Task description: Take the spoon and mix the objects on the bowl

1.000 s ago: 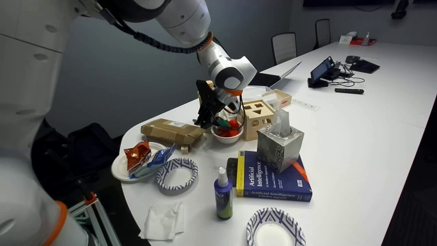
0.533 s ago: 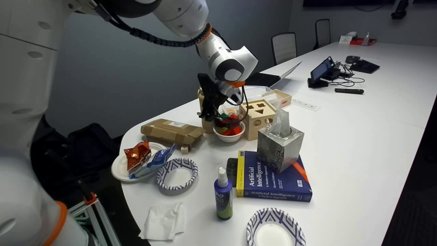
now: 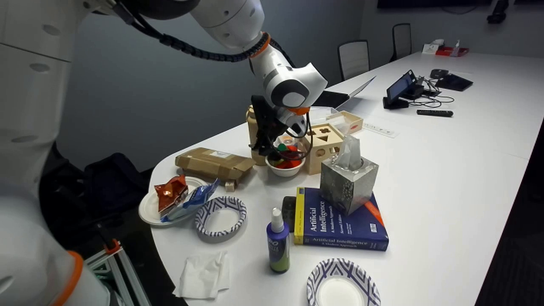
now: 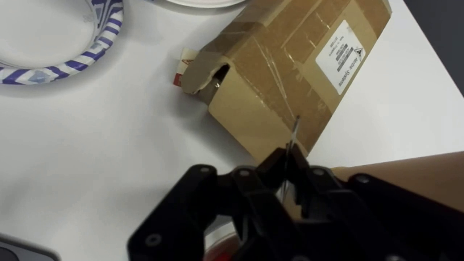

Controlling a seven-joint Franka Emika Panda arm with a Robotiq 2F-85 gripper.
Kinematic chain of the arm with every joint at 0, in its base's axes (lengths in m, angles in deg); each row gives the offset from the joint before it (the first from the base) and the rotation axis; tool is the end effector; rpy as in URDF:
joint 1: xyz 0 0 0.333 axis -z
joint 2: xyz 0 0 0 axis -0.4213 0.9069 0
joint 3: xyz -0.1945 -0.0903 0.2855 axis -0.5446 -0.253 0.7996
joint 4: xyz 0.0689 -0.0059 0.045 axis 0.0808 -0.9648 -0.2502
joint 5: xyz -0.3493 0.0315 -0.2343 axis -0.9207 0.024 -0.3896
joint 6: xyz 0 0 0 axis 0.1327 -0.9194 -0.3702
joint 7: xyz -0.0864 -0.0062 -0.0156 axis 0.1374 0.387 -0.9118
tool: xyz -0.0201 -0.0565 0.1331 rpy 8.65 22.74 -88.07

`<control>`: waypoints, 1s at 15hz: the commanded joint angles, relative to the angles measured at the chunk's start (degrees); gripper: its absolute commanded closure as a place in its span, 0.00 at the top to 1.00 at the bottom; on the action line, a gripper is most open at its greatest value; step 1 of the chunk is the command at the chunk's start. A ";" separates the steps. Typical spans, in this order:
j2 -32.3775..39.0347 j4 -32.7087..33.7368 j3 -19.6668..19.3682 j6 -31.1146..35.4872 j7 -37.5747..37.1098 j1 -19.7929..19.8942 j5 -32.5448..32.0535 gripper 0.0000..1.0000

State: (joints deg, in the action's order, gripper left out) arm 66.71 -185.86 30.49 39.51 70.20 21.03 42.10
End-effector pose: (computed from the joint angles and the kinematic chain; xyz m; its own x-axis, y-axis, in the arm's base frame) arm 0.6208 0.1577 0.2078 0.8150 -0.2867 -0.5035 -0.4838 -0.8149 -0.3192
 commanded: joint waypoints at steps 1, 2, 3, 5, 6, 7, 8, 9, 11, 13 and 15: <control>-0.35 -3.28 -0.14 2.01 2.11 1.22 2.87 0.02; -0.16 -3.68 -0.27 2.27 2.31 1.34 3.23 0.02; 0.06 -4.03 -0.43 2.61 2.37 1.44 3.41 0.02; 0.76 -4.08 -0.55 2.68 2.46 1.60 3.70 0.02; 1.10 -4.00 -0.51 2.68 2.48 1.56 3.80 0.02; 1.56 -3.70 -0.53 2.55 2.49 1.57 3.73 0.02; 1.90 -3.42 -0.50 2.41 2.32 1.48 3.66 0.02; 2.13 -3.29 -0.54 2.37 2.24 1.47 3.57 0.02; 2.51 -3.10 -0.64 2.44 2.05 1.35 3.27 0.02; 2.63 -3.12 -0.66 2.54 1.92 1.34 3.28 0.32; 2.76 -3.06 -0.66 2.53 1.96 1.41 3.35 0.46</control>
State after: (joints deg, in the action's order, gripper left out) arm 69.36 -189.08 29.97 41.66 71.79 22.31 44.67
